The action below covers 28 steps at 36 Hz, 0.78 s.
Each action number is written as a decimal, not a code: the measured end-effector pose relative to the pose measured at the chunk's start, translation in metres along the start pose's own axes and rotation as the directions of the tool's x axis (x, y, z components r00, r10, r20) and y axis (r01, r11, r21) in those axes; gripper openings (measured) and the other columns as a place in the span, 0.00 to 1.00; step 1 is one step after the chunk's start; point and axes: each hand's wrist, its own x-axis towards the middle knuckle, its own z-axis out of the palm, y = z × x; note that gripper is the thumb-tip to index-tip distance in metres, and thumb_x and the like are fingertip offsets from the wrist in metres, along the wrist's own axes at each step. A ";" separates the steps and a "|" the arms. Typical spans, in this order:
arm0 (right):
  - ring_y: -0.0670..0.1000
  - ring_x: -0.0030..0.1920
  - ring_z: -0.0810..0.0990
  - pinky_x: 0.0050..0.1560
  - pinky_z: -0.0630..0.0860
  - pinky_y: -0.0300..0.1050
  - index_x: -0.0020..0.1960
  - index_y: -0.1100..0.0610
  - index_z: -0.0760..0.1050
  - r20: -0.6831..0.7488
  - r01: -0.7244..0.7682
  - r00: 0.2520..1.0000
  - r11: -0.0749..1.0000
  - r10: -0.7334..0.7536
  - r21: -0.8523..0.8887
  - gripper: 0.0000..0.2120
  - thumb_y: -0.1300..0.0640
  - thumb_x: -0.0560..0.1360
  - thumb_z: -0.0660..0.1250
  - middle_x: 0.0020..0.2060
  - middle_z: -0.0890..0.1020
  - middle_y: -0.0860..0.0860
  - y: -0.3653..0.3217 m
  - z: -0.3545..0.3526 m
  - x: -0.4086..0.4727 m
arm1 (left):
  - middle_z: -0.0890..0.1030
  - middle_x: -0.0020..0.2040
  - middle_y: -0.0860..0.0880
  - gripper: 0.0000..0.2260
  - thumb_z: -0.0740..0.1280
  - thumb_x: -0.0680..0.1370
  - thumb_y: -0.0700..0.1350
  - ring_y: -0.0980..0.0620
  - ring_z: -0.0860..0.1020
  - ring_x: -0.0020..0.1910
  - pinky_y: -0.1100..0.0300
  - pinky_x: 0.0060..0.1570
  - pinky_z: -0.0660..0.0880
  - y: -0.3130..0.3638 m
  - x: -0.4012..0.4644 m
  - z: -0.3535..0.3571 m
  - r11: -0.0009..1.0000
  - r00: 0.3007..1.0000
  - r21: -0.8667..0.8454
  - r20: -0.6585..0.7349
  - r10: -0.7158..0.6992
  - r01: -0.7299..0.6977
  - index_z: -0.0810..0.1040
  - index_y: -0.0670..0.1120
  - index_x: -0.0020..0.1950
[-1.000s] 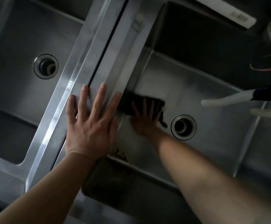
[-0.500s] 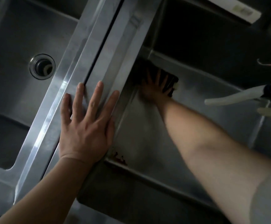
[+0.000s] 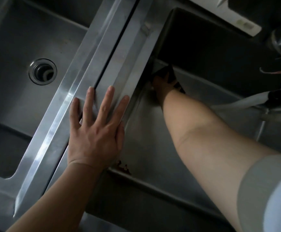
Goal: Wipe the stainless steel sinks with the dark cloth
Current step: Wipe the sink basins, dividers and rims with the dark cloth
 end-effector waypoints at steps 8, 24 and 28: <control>0.58 0.76 0.28 0.69 0.32 0.74 0.76 0.32 0.39 0.095 0.116 0.990 0.985 -0.104 -0.126 0.34 0.30 0.77 0.52 0.79 0.35 0.48 0.041 0.100 -0.059 | 0.53 0.82 0.48 0.26 0.53 0.82 0.56 0.35 0.49 0.79 0.33 0.74 0.48 -0.002 -0.003 0.003 1.000 1.000 -0.022 -0.013 0.019 -0.019 0.54 0.57 0.81; 0.63 0.75 0.27 0.65 0.35 0.80 0.76 0.32 0.37 0.647 0.717 0.697 0.330 -0.309 -0.614 0.33 0.46 0.82 0.56 0.77 0.31 0.51 0.120 0.181 -0.193 | 0.54 0.82 0.49 0.22 0.49 0.84 0.55 0.44 0.48 0.81 0.45 0.78 0.41 -0.008 -0.035 -0.008 0.949 0.997 -0.306 0.015 -0.075 0.076 0.64 0.57 0.78; 0.61 0.76 0.29 0.66 0.36 0.80 0.76 0.31 0.40 0.690 0.740 0.671 0.299 -0.270 -0.602 0.32 0.46 0.82 0.57 0.78 0.34 0.50 0.118 0.165 -0.195 | 0.51 0.82 0.49 0.22 0.53 0.83 0.51 0.44 0.46 0.81 0.42 0.77 0.43 -0.009 -0.114 -0.013 0.909 0.967 -0.339 0.006 -0.255 0.242 0.62 0.58 0.79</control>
